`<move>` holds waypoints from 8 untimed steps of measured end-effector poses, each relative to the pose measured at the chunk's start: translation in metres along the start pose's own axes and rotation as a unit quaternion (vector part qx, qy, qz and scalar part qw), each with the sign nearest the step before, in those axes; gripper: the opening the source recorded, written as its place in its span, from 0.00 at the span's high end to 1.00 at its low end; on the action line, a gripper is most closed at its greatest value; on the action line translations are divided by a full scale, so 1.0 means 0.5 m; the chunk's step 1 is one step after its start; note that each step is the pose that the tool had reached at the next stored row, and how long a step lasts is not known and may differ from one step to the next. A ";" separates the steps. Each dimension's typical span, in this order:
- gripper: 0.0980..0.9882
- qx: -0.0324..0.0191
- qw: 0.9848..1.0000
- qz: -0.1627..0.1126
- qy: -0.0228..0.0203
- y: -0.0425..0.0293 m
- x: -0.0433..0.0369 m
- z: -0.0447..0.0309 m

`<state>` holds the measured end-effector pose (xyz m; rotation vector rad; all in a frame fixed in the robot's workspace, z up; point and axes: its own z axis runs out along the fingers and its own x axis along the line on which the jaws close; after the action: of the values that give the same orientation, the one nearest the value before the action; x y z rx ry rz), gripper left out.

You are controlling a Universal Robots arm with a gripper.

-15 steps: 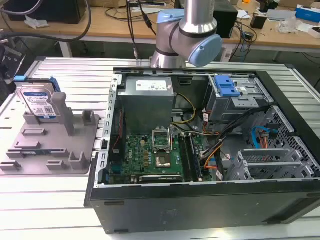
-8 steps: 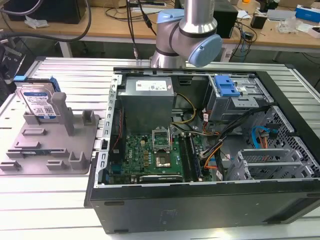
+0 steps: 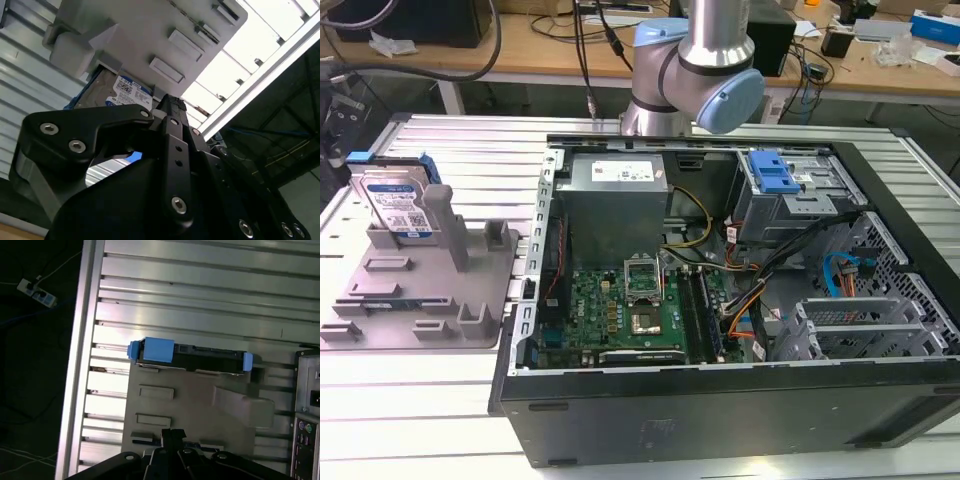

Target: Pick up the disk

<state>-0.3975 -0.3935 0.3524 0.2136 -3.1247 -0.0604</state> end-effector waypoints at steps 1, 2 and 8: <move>0.99 0.000 1.000 -0.009 0.000 0.000 0.000 0.000; 0.99 0.000 1.000 -0.019 0.001 0.000 0.000 0.000; 0.99 0.001 0.994 -0.112 0.004 0.000 0.000 0.000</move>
<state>-0.3975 -0.3935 0.3522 0.5614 -3.0770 -0.0587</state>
